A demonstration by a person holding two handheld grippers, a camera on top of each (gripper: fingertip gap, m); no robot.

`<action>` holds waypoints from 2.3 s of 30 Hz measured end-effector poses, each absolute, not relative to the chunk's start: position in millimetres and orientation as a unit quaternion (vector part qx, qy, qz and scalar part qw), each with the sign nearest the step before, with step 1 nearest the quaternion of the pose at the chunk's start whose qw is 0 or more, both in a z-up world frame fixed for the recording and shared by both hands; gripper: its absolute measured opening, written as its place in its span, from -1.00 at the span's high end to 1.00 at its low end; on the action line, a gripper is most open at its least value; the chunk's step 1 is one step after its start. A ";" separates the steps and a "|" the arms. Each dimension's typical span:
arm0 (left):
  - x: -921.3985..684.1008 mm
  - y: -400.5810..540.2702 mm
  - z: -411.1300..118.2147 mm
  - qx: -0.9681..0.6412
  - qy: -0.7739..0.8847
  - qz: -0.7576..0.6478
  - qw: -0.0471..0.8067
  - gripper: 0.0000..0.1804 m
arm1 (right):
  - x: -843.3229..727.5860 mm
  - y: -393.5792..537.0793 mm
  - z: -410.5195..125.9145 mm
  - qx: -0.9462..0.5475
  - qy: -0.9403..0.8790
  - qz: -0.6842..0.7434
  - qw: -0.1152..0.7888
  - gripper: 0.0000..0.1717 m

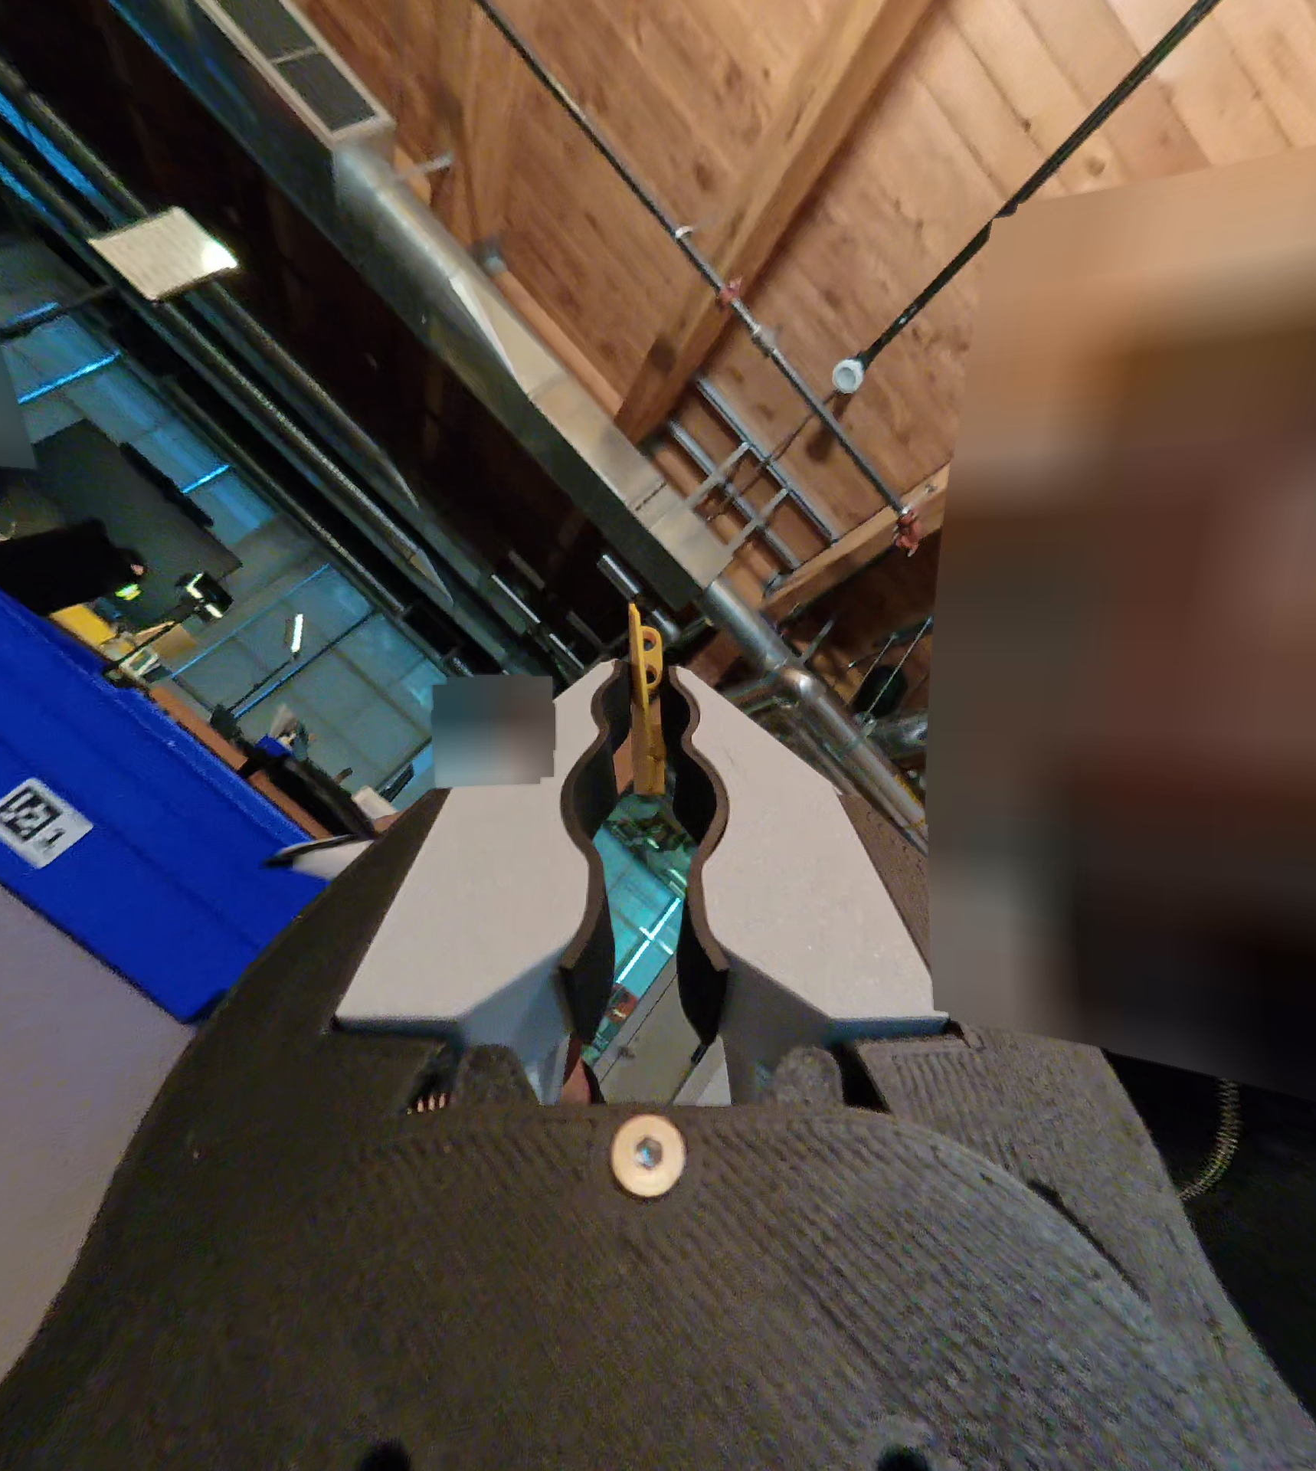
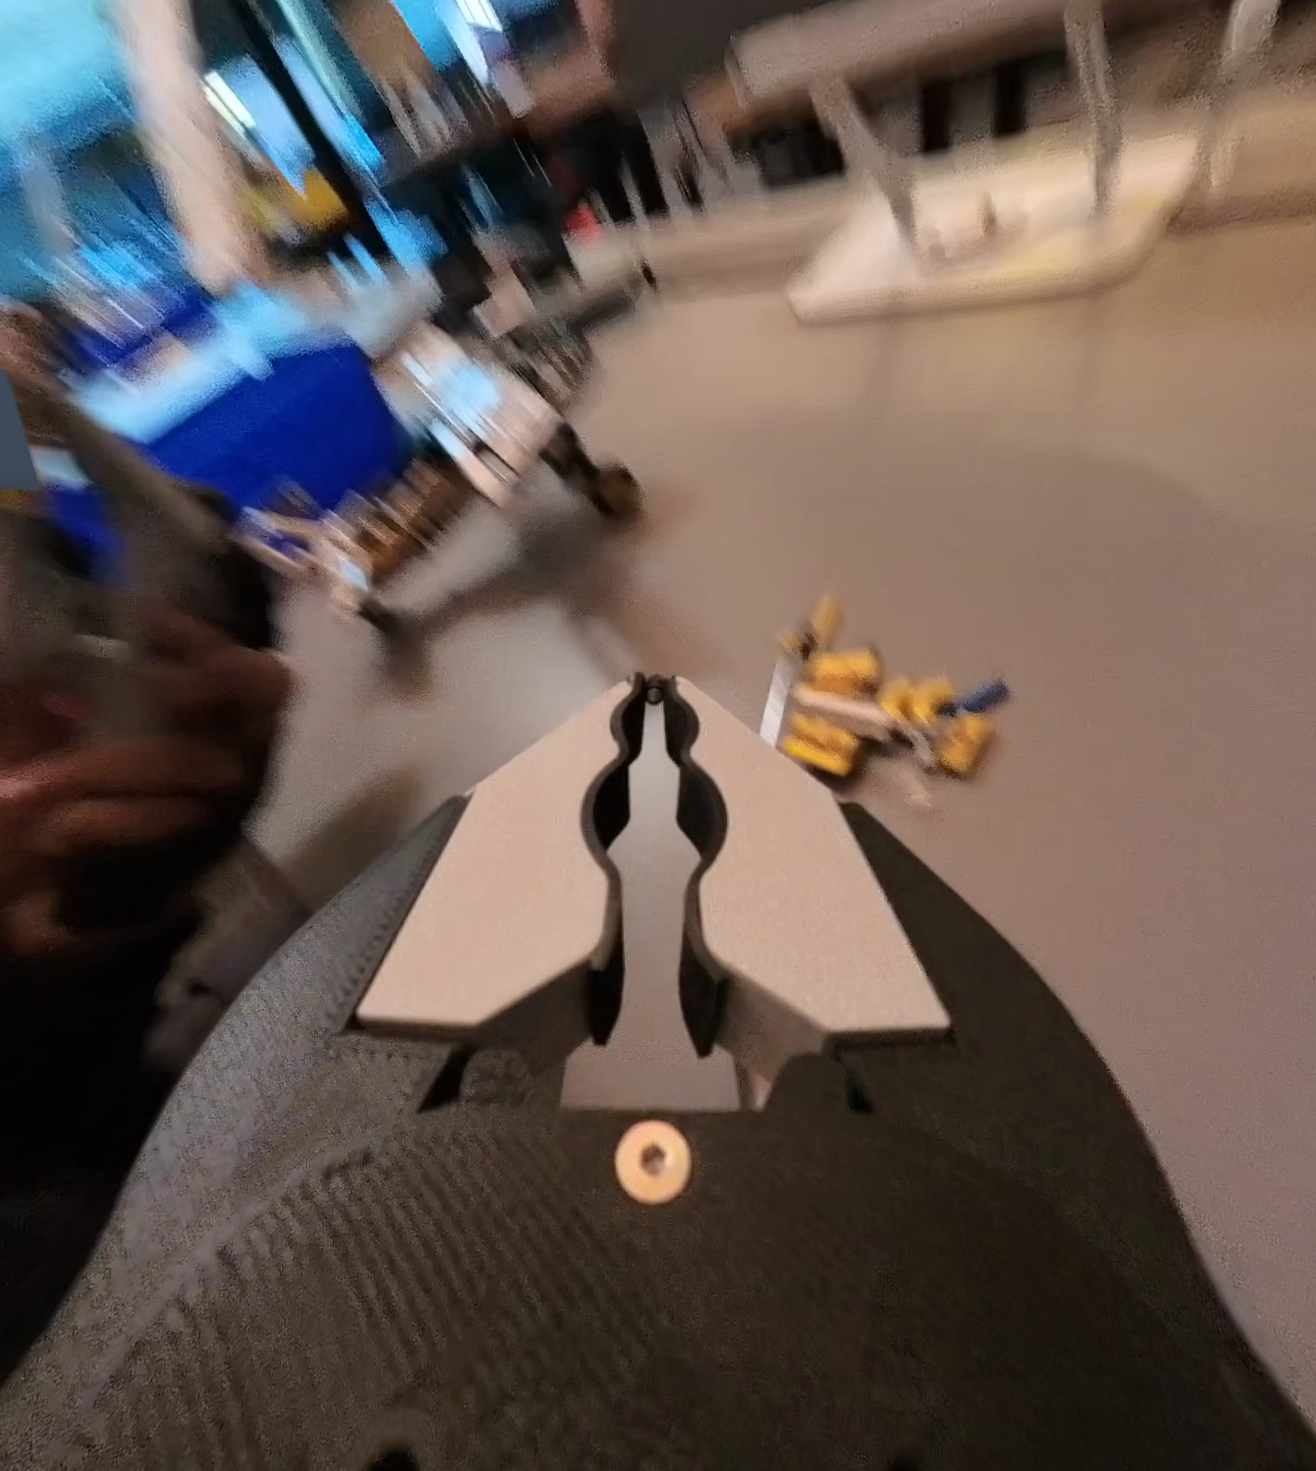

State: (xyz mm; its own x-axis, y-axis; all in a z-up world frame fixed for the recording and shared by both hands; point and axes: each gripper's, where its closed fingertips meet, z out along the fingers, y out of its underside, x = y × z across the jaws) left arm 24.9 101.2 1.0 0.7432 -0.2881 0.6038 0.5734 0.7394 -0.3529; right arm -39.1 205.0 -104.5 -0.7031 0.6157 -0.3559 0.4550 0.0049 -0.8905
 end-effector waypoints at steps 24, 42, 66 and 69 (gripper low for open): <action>2.2 149.7 -58.5 -0.296 -0.368 -0.286 0.833 0.95 | 12.7 141.8 -85.3 -0.313 -0.639 0.700 -0.056 0.61; -4.4 95.2 -34.6 -0.188 -0.375 -0.206 0.884 0.96 | 37.9 137.9 -97.2 -0.340 -0.616 0.702 -0.112 0.95; -3.7 113.4 -49.3 -0.257 -0.377 -0.249 0.854 0.95 | -87.3 242.3 -188.9 -0.418 -0.788 0.421 0.164 0.95; -4.5 118.0 -55.8 -0.270 -0.381 -0.249 0.848 0.96 | -86.8 237.8 -192.1 -0.384 -0.810 0.398 0.194 0.94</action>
State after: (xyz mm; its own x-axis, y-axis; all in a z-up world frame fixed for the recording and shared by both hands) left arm -4.5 118.0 -55.8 0.5849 -0.2165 0.7817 0.6289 0.7297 -0.2684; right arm -86.8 237.8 -192.1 -0.6296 0.7769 0.0093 0.4678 0.3887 -0.7938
